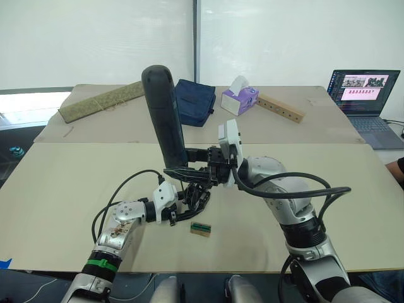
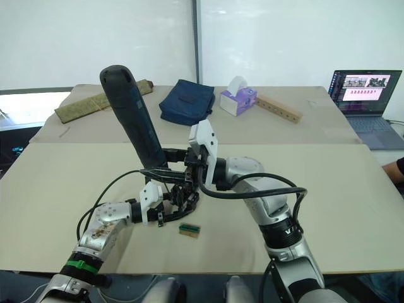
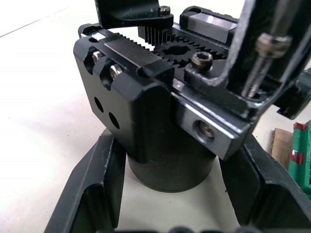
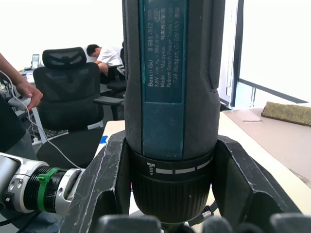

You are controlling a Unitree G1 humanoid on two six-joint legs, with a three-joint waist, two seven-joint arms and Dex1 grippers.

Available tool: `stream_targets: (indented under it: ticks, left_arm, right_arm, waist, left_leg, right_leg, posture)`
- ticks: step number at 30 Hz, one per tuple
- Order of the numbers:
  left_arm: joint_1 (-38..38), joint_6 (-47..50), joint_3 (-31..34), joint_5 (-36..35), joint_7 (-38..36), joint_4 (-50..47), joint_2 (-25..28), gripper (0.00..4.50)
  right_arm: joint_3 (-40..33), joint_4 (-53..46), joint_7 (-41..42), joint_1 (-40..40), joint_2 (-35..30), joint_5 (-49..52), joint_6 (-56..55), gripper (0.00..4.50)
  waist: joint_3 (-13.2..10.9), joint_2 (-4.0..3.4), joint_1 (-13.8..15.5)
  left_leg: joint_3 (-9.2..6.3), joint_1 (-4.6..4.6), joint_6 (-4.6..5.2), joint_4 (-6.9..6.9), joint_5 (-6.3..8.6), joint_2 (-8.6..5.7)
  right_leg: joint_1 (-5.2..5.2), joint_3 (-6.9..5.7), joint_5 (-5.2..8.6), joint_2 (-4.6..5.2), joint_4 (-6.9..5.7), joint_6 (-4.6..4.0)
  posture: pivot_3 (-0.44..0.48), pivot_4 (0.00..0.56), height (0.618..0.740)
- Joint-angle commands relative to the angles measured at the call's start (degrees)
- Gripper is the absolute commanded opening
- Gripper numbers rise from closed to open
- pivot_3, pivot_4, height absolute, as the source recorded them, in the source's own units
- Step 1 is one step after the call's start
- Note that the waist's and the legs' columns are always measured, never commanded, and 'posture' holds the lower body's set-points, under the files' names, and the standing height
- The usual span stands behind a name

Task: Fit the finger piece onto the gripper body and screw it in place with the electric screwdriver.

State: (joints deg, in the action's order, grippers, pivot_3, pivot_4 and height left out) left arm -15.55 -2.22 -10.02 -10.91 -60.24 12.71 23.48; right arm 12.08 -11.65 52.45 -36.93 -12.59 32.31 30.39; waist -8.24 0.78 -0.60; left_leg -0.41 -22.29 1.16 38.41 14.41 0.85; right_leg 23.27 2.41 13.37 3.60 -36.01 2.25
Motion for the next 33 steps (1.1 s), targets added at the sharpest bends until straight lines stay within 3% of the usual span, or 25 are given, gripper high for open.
stream_targets:
  ticks: [1,33]
  left_arm:
    - [2.12,2.39,-3.04,1.61,-1.31,2.23,0.31,2.26]
    - [2.48,2.51,-3.21,1.61,-0.94,2.25,-0.34,2.26]
  right_arm:
    - [-1.15,-2.07,0.5,-0.55,0.15,1.22,-1.16,1.9]
    - [-0.57,-2.24,1.2,-1.43,-0.9,1.99,0.29,1.9]
  waist:
    - [0.0,0.0,0.0]
    - [0.0,0.0,0.05]
  left_leg:
    - [0.0,0.0,0.0,0.0,0.0,0.0]
    - [0.0,-0.01,0.0,-0.02,0.0,0.0]
  right_leg:
    - [0.0,0.0,0.0,0.0,0.0,0.0]
    - [0.0,0.0,0.0,0.02,0.03,0.0]
  posture:
    - [0.0,0.15,0.74]
    - [0.0,0.15,0.74]
